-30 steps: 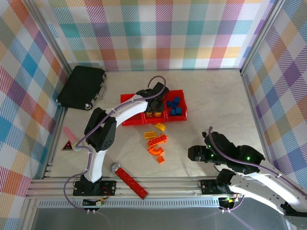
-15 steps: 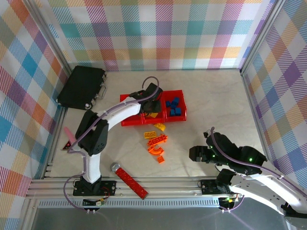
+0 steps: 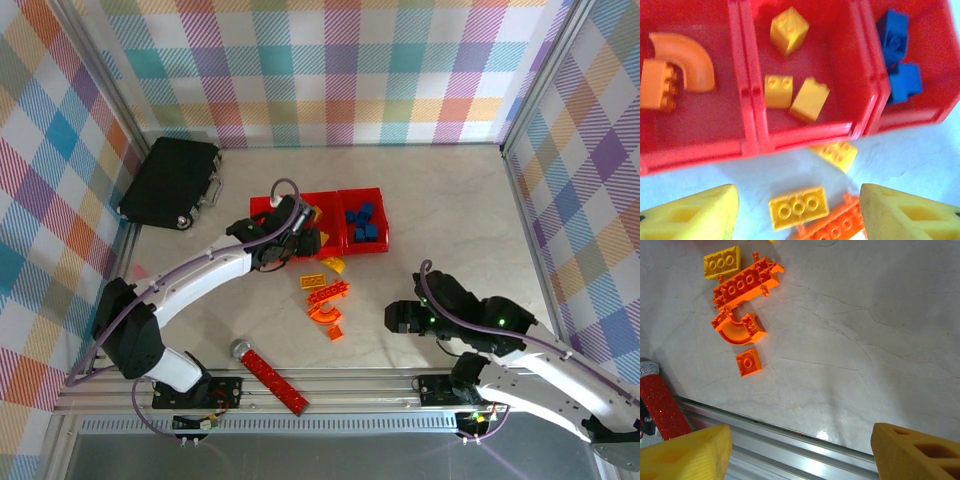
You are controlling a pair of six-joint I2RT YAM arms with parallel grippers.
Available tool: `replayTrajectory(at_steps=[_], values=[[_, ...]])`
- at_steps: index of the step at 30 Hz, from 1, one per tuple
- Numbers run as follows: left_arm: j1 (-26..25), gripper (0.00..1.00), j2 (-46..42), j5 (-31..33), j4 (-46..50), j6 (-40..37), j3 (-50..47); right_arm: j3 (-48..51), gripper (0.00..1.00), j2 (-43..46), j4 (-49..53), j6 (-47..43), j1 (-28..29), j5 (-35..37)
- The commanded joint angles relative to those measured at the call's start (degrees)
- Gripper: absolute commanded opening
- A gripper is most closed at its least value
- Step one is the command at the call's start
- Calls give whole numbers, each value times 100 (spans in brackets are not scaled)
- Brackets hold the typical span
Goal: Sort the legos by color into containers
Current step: Pick up the lego from the center of the table.
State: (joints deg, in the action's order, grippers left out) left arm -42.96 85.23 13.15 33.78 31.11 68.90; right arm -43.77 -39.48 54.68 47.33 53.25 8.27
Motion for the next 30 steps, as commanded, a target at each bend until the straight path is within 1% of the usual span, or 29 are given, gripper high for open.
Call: replayTrajectory(at_steps=[1, 5, 9, 14, 15, 20, 30], values=[[-212, 68, -308, 259, 340, 476, -217, 39, 75, -97, -246, -65, -30, -88], [-540, 71, -269, 568, 457, 871, -358, 35, 75, -221, -319, -75, -26, -141], [-648, 78, 150, 674, 641, 1111, -279, 39, 76, -225, -333, -71, -26, -171], [-680, 91, 665, 616, 762, 1318, -116, 37, 76, -7, -126, -44, -26, -100], [-679, 98, 755, 627, 800, 1351, -82, 50, 76, 58, -63, -30, -26, -75], [-681, 98, 1168, 506, 893, 1481, 77, 137, 76, 343, 69, 27, -21, -26], [-723, 92, 1565, 400, 634, 1670, 149, 200, 76, 402, 45, -9, -21, -28]])
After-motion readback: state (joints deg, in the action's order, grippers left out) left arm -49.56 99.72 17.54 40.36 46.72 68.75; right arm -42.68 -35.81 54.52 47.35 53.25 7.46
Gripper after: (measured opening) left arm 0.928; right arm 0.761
